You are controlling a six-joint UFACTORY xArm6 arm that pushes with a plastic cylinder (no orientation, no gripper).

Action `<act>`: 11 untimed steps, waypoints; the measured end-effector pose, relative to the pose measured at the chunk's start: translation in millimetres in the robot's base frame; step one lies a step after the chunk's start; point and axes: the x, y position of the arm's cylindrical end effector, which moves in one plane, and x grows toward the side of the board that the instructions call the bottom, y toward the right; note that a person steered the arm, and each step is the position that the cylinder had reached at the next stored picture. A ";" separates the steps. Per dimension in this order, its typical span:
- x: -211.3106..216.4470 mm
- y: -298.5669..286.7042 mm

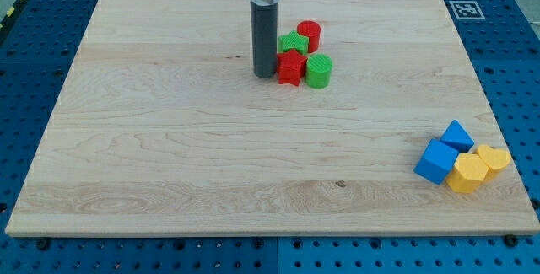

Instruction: Slightly push the red circle into the group of blocks

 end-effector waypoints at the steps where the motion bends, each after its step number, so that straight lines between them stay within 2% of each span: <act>1: -0.8 -55.8; 2: -57.3 -79.8; 3: -124.7 -52.4; 4: -159.1 18.9; 5: -156.2 75.3; 8: -62.0 73.9; 9: -60.2 73.7; 11: -129.6 105.4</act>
